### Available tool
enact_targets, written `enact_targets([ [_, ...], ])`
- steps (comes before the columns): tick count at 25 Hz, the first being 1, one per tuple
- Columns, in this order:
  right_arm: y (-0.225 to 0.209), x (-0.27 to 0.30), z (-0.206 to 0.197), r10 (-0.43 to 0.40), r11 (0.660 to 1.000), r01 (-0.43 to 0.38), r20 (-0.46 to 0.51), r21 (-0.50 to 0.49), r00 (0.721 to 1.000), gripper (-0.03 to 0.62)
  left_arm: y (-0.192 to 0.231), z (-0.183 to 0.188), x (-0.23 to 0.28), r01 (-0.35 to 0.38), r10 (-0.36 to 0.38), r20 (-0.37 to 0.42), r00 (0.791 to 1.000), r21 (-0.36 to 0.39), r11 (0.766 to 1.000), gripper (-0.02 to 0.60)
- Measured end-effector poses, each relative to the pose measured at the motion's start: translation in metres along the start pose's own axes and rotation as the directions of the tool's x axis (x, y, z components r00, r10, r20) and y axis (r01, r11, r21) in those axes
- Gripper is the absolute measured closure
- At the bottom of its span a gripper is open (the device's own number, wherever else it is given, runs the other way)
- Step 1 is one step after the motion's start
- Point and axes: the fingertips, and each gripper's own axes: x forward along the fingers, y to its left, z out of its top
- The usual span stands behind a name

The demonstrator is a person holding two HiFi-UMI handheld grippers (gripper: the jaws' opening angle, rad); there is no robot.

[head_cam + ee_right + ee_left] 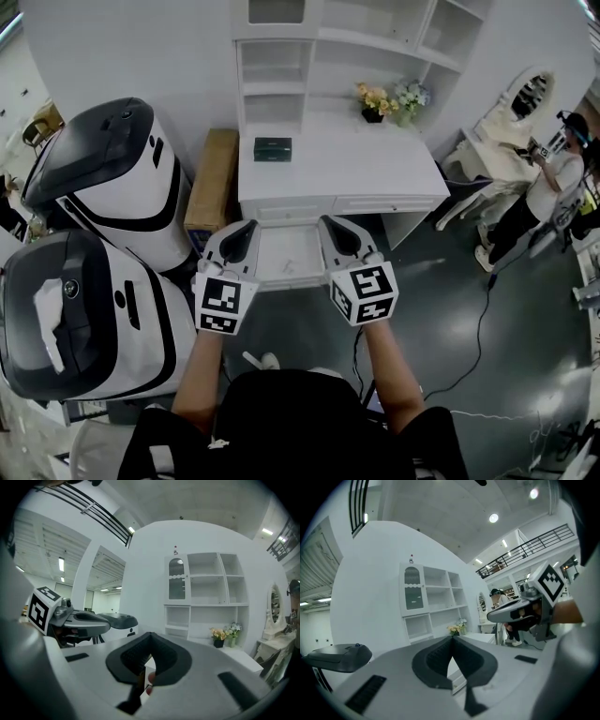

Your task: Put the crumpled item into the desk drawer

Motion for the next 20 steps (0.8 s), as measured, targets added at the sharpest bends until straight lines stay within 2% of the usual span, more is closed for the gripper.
enact_targets([
  [20, -0.021, -0.11, 0.016, 0.045, 0.999, -0.045, 0.063, 0.005, 0.997, 0.599, -0.097, 0.058, -0.04, -0.06, 0.06, 0.035, 0.998, 0.003, 0.998, 0.575],
])
